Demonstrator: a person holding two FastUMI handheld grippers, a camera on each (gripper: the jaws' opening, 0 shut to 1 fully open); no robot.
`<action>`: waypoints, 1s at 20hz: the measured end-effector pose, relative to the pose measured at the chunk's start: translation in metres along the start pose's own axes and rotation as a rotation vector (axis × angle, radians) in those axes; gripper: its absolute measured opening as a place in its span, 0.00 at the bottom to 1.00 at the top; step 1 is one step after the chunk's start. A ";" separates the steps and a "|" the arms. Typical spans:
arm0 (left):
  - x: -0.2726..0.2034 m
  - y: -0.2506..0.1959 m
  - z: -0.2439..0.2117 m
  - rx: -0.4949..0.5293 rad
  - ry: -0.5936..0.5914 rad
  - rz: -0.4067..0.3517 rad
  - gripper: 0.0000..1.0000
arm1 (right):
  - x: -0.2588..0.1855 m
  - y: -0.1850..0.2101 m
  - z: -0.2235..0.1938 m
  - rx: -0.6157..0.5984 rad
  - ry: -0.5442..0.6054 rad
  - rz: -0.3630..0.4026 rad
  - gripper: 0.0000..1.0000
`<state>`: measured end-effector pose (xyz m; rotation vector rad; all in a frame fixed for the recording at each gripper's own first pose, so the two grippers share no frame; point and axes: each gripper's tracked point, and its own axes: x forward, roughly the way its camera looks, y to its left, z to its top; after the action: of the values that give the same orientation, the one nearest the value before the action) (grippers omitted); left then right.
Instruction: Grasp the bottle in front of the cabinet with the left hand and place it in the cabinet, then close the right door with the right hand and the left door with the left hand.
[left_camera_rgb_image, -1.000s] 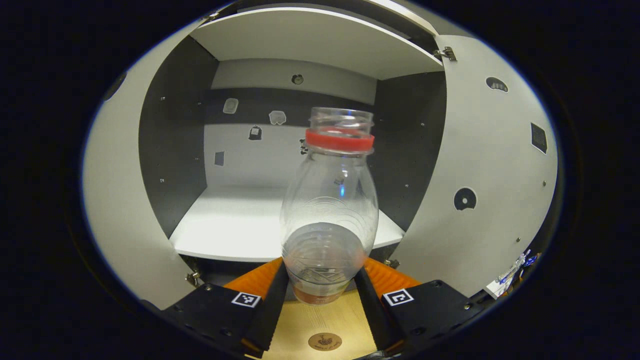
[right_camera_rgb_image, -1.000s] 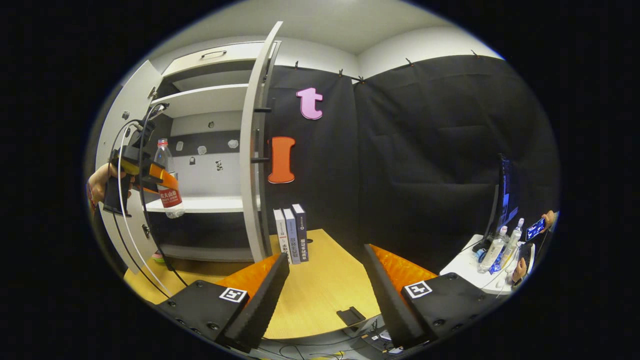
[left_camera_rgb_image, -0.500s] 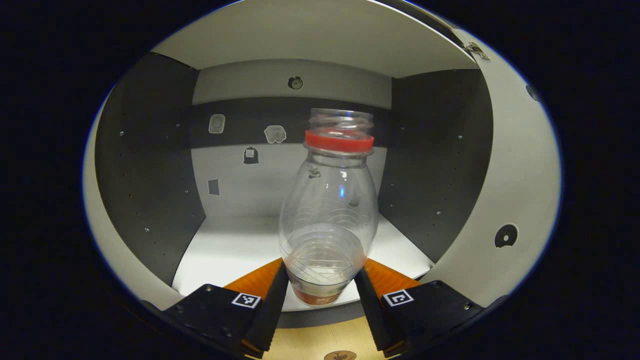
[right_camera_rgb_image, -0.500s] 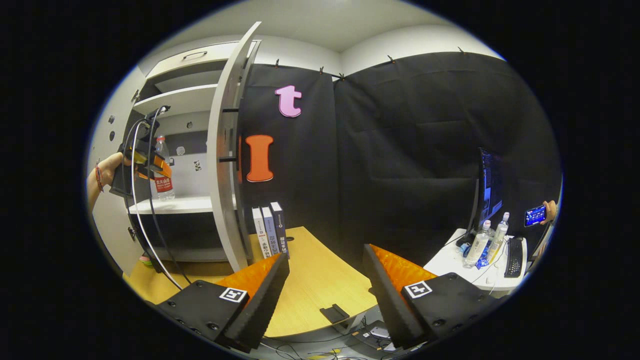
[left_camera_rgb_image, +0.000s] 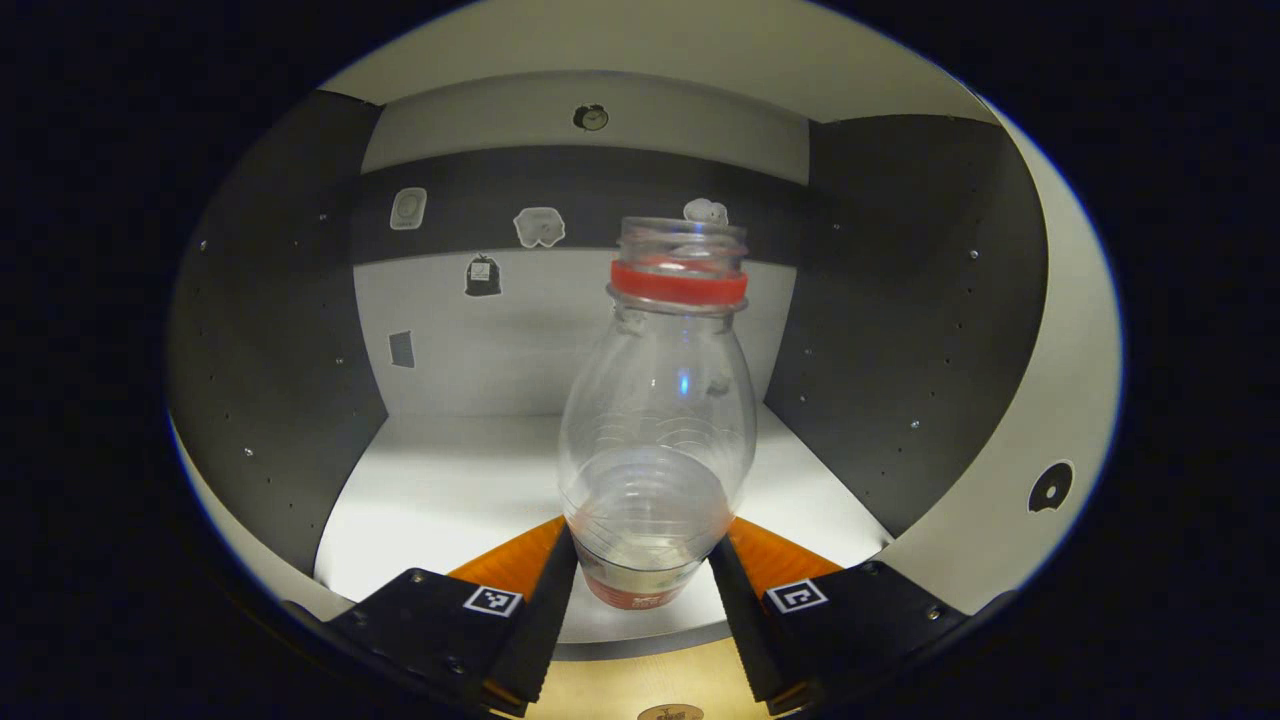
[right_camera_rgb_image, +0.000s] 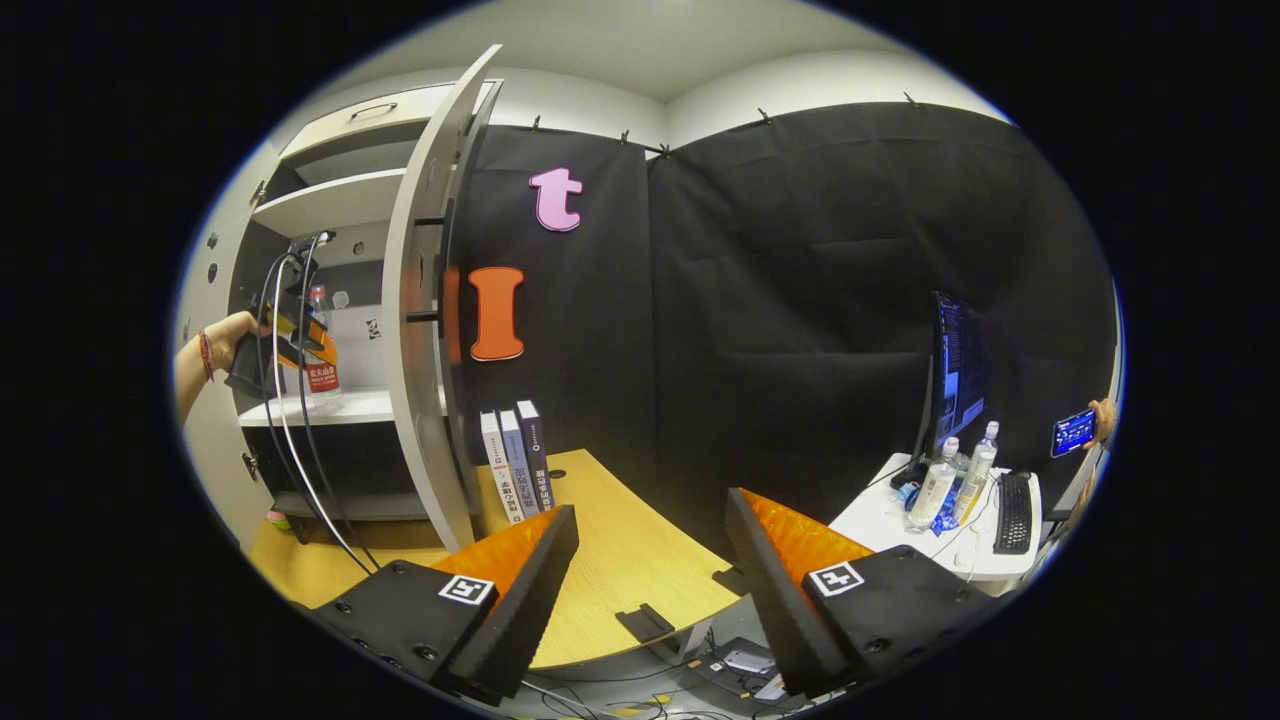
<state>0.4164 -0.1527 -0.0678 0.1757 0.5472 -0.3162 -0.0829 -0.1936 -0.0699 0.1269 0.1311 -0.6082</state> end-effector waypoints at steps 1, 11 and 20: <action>0.000 0.001 0.003 0.003 -0.009 0.003 0.74 | -0.001 -0.002 -0.002 0.000 0.002 -0.002 0.98; 0.002 0.003 0.000 -0.027 -0.014 0.020 0.78 | -0.009 -0.010 -0.005 0.007 -0.003 -0.015 0.98; -0.008 0.011 0.011 -0.036 -0.084 0.060 0.96 | -0.005 -0.013 -0.012 0.018 0.006 -0.017 0.98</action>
<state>0.4189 -0.1426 -0.0531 0.1434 0.4634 -0.2536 -0.0955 -0.1998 -0.0817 0.1454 0.1329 -0.6263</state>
